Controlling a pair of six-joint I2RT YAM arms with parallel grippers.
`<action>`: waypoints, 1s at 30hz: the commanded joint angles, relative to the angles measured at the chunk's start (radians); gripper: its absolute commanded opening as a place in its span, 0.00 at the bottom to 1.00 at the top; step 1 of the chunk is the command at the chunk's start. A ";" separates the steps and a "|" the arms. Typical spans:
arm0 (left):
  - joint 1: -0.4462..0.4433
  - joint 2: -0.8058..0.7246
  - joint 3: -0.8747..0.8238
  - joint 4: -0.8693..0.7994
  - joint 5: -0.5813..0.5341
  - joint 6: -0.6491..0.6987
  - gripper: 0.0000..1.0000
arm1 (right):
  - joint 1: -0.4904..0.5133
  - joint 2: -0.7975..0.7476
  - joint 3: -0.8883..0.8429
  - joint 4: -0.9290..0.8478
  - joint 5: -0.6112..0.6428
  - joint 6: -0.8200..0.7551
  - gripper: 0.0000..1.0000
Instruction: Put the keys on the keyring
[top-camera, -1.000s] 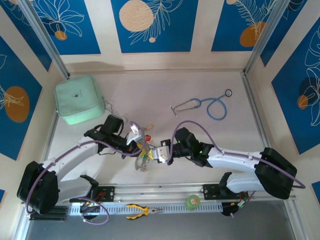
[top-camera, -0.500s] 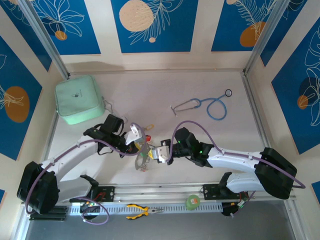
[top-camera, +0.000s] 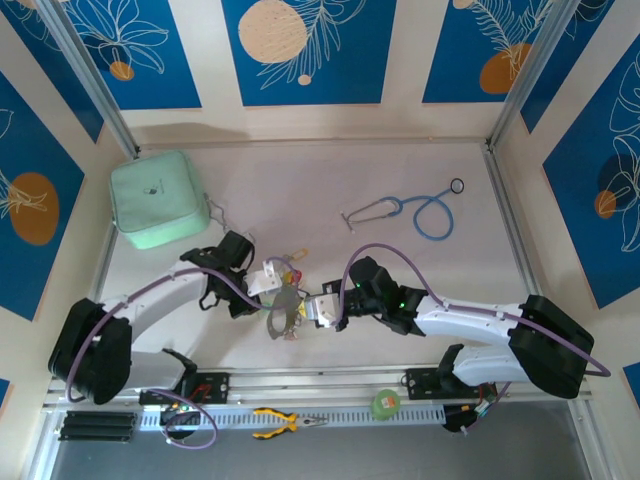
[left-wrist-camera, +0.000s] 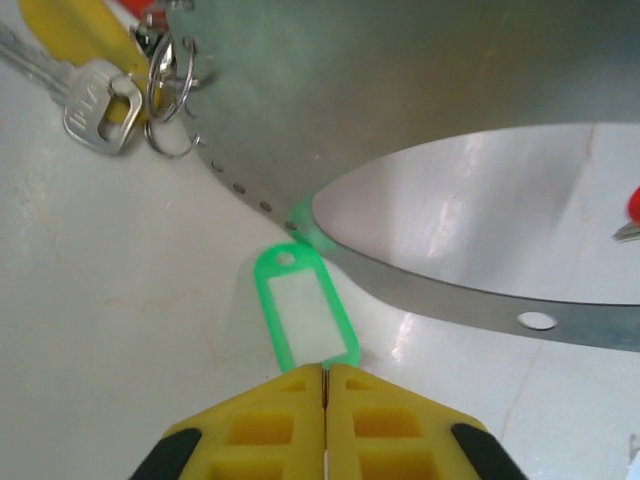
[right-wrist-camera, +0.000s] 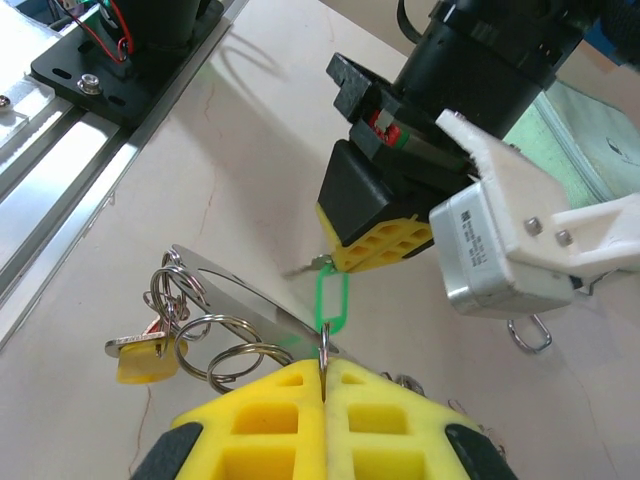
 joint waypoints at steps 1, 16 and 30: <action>0.001 0.004 0.017 0.018 -0.052 -0.011 0.34 | 0.010 -0.006 -0.009 -0.007 -0.002 -0.015 0.00; -0.009 -0.453 -0.107 0.281 0.478 0.096 0.45 | 0.013 0.024 0.022 -0.037 -0.019 -0.013 0.00; -0.106 -0.416 -0.202 0.439 0.437 0.212 0.38 | 0.008 0.038 0.035 0.010 -0.031 0.065 0.00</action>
